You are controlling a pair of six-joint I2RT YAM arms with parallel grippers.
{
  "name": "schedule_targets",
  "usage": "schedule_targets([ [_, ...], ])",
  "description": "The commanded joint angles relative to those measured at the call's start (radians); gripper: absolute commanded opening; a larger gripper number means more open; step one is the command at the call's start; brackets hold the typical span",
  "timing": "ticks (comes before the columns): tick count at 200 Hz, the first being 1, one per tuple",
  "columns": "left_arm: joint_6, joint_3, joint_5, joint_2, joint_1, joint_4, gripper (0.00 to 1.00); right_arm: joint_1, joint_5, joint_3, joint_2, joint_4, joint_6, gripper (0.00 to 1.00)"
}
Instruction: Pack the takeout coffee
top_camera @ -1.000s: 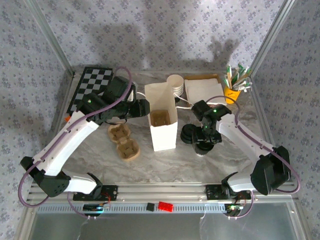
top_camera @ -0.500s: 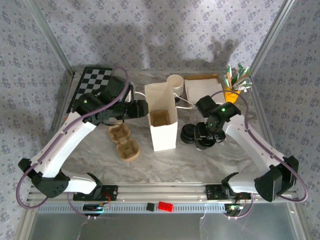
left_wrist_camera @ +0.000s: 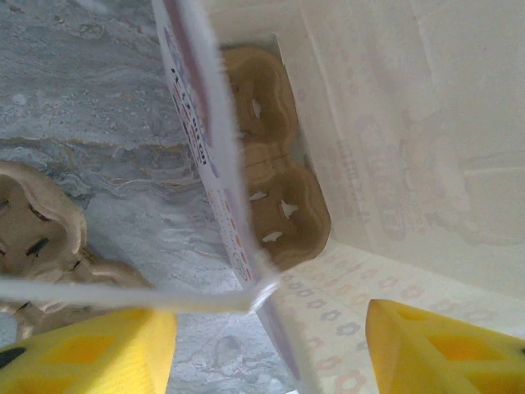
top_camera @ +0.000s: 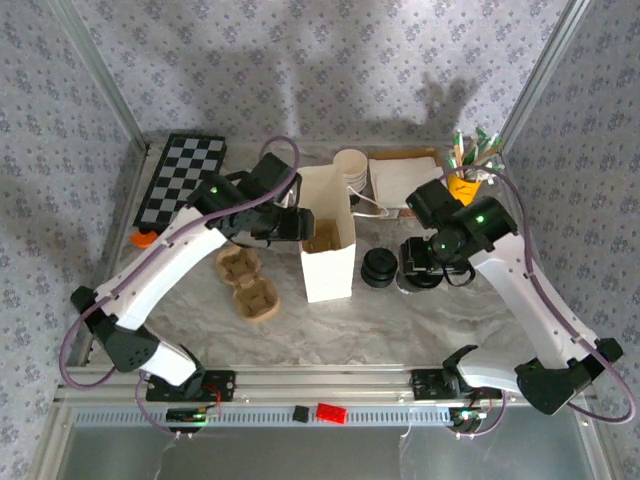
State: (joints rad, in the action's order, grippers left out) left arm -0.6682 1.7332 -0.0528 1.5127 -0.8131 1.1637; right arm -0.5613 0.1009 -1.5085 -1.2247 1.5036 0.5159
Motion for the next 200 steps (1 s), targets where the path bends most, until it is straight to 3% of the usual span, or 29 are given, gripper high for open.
schedule_targets([
  [1, 0.015, 0.043, -0.031, 0.029, -0.008, 0.013, 0.54, -0.026, 0.029, -0.084, 0.002, 0.098, 0.022, 0.67],
  [75, 0.046, 0.066, -0.076, 0.037, -0.007, 0.054, 0.15, -0.186, 0.075, -0.330, -0.101, 0.214, 0.058, 0.65],
  [105, 0.060, 0.075, -0.081, 0.026, -0.002, 0.097, 0.04, -0.230, 0.071, -0.393, -0.128, 0.244, 0.072, 0.65],
  [126, 0.073, 0.075, -0.078, 0.016, -0.002, 0.105, 0.00, -0.261, 0.065, -0.449, -0.150, 0.266, 0.081, 0.64],
  [200, 0.033, 0.058, -0.079, -0.013, -0.006, 0.094, 0.00, -0.277, -0.030, -0.608, -0.191, 0.290, 0.085, 0.62],
])
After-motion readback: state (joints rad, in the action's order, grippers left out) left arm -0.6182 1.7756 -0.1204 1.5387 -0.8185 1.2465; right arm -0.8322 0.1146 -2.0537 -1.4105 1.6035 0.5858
